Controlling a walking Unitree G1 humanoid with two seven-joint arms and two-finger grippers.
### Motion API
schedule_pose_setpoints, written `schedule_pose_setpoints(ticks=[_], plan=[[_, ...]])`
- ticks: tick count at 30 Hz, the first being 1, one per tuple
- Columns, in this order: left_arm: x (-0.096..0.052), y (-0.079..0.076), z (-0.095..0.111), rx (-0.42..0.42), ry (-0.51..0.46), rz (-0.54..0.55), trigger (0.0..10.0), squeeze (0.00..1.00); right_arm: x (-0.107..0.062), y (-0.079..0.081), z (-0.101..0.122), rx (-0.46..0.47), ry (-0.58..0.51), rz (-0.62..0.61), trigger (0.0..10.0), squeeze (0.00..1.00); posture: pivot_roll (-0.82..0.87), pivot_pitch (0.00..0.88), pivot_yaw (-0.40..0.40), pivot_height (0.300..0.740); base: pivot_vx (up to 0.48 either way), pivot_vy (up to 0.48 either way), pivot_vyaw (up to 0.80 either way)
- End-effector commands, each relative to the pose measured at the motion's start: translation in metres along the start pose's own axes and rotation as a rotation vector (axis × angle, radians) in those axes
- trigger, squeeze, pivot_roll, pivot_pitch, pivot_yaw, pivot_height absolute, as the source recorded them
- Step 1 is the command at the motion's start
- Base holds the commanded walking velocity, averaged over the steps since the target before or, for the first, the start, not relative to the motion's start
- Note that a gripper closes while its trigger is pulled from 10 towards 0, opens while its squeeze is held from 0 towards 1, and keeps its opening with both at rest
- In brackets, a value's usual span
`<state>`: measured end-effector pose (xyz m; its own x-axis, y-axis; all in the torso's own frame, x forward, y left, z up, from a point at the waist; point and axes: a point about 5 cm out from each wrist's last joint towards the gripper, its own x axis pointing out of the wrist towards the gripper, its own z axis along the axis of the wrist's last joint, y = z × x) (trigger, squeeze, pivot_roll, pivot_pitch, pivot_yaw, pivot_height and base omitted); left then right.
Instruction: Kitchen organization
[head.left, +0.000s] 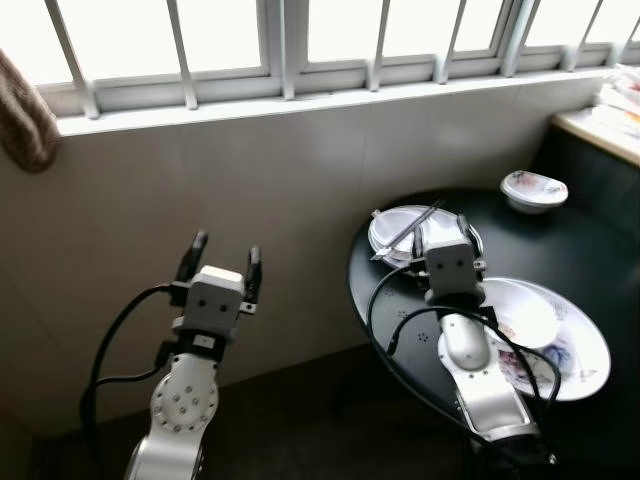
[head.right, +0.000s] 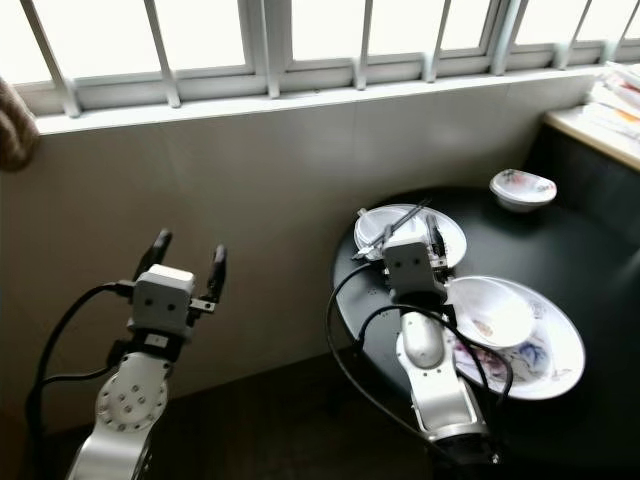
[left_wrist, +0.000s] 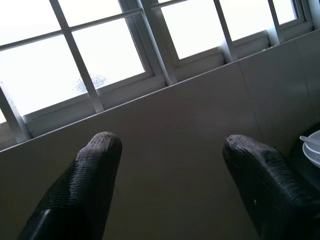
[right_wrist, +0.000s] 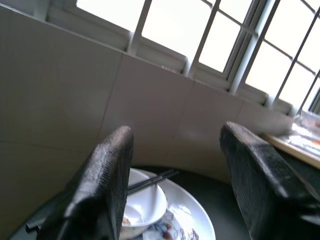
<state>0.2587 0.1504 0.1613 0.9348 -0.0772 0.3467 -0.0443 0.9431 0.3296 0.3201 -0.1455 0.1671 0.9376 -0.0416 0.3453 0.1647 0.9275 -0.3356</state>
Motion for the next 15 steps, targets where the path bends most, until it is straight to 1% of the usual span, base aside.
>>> schedule_pose_setpoints(ticks=[1,5,8,11,14,15], plan=[[-0.001,0.0,-0.002,-0.004,0.016,-0.001,10.0,0.0,-0.002,0.0,-0.006,0.013,0.044,-0.009,10.0,0.0,-0.02,0.0,0.008,0.74,0.0,0.0,0.0],[-0.002,0.0,-0.003,-0.007,0.025,-0.002,10.0,0.0,-0.003,-0.002,-0.016,-0.01,0.103,-0.009,10.0,0.0,-0.02,0.0,0.008,0.74,0.0,0.0,0.0],[-0.003,-0.001,-0.004,-0.008,0.027,-0.003,10.0,0.0,-0.004,-0.002,-0.019,-0.013,0.121,0.001,10.0,0.0,-0.02,0.0,0.007,0.74,0.0,0.0,0.0],[-0.003,-0.001,-0.006,-0.01,0.036,-0.004,10.0,0.0,-0.005,-0.005,-0.024,-0.013,0.152,0.008,10.0,0.0,-0.02,0.0,0.008,0.74,0.0,0.0,0.0],[-0.003,-0.001,-0.007,-0.013,0.045,-0.004,10.0,0.0,-0.002,-0.011,-0.025,-0.047,0.165,-0.011,10.0,0.0,-0.03,0.0,0.01,0.74,0.0,0.0,0.0],[-0.003,-0.001,-0.008,-0.012,0.046,-0.006,10.0,0.0,-0.002,-0.012,-0.025,-0.054,0.165,-0.015,10.0,0.0,-0.03,0.0,0.01,0.74,0.0,0.0,0.8]])
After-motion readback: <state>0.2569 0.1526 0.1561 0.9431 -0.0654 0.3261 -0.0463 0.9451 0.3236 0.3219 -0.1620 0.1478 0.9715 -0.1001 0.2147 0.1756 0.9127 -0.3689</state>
